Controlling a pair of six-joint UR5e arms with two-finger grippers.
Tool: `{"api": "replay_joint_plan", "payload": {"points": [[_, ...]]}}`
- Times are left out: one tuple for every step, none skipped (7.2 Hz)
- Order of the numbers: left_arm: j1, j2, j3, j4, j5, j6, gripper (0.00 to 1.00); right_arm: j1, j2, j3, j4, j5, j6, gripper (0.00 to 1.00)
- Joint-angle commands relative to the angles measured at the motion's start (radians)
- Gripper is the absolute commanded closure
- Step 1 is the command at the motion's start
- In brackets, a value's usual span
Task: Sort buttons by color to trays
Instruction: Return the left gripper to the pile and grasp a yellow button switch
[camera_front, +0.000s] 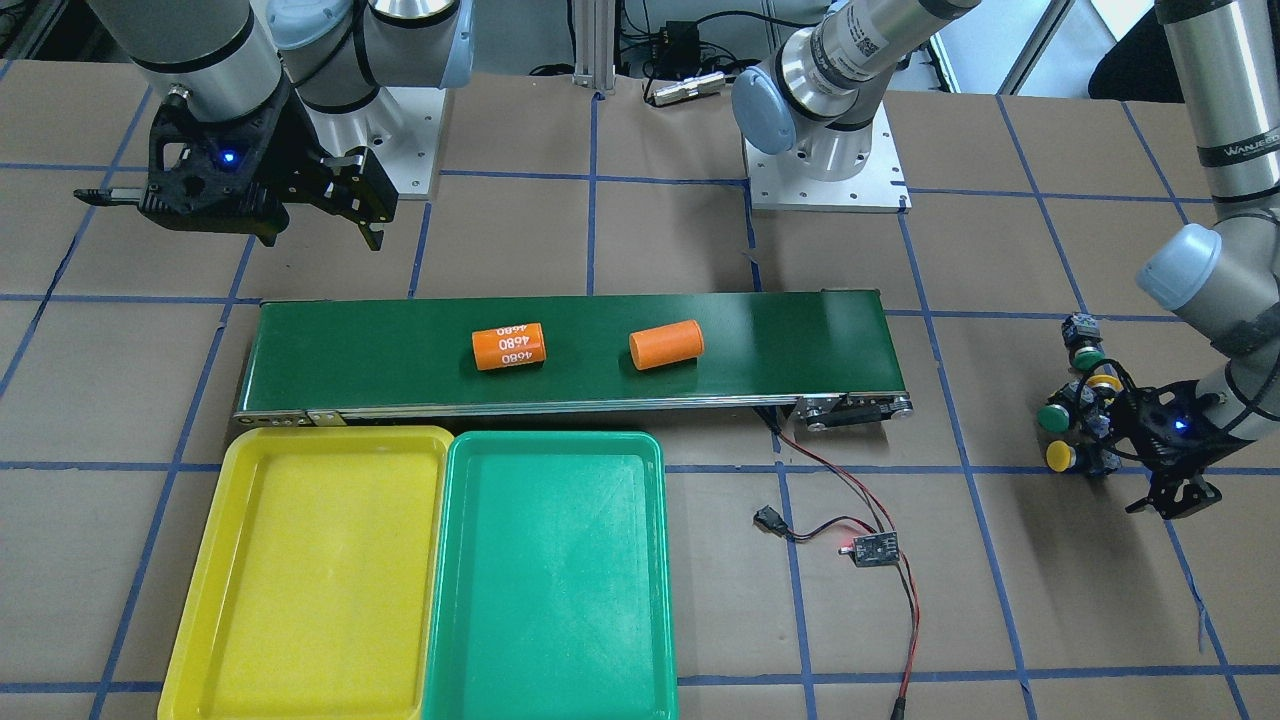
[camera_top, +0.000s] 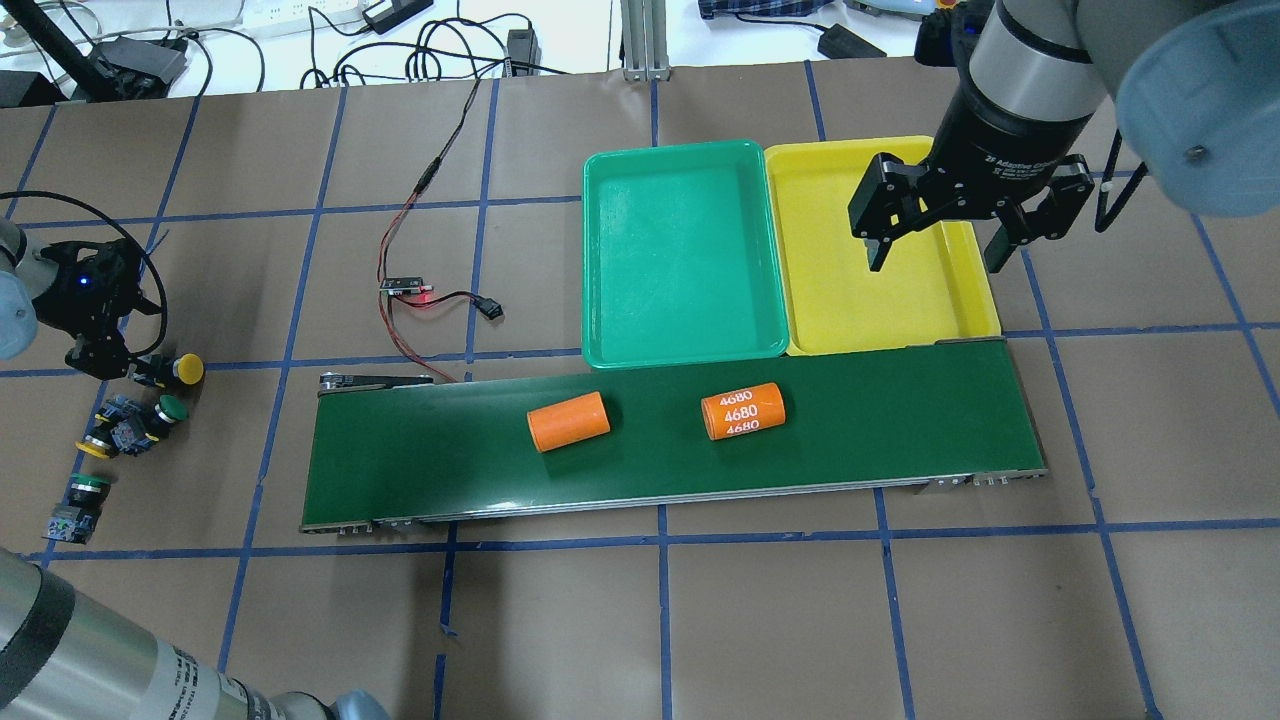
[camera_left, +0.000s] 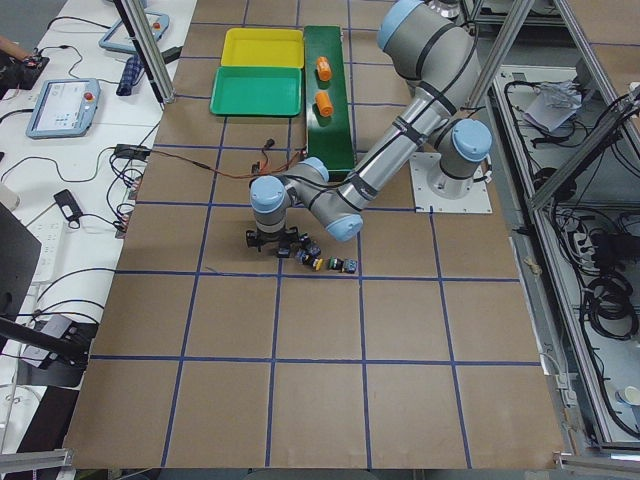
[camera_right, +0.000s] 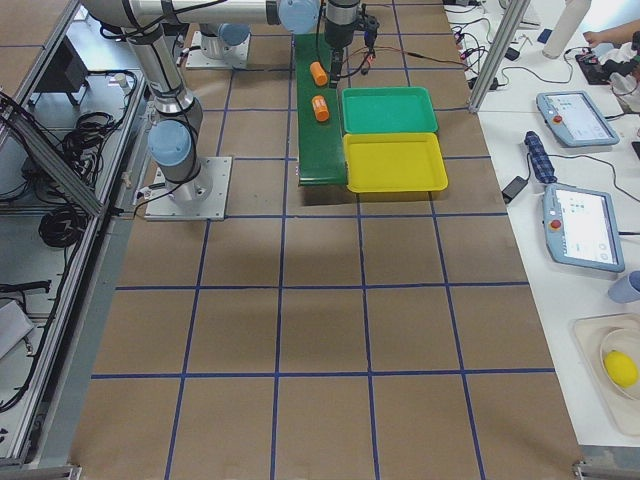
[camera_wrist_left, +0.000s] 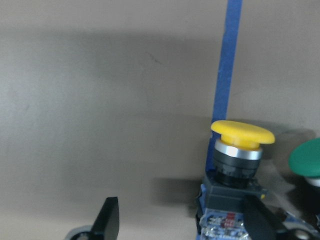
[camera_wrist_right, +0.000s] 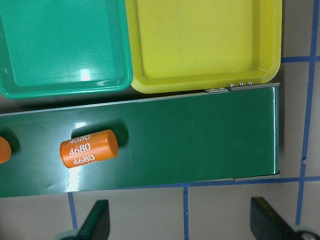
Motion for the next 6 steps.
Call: {"api": "replay_joint_plan", "payload": {"points": [[-0.002,0.021,-0.014,-0.013,0.000,0.000,0.11,0.000,0.000,0.000,0.000,0.000,0.000,0.00],[-0.002,0.026,-0.020,-0.030,0.000,0.000,0.09,0.000,0.000,0.000,0.000,0.000,0.000,0.00],[-0.001,0.024,-0.030,-0.030,0.000,0.001,0.08,0.000,0.000,0.000,-0.001,0.000,0.002,0.00],[0.001,0.016,-0.035,-0.030,0.000,0.004,0.08,0.000,0.000,0.000,0.000,0.000,0.002,0.00],[0.005,0.003,-0.032,-0.027,-0.001,0.009,0.08,0.000,0.000,0.000,0.000,0.000,0.000,0.00],[0.009,-0.008,-0.034,-0.021,-0.001,0.017,0.08,0.000,0.000,0.000,0.000,0.000,0.002,0.00]]}}
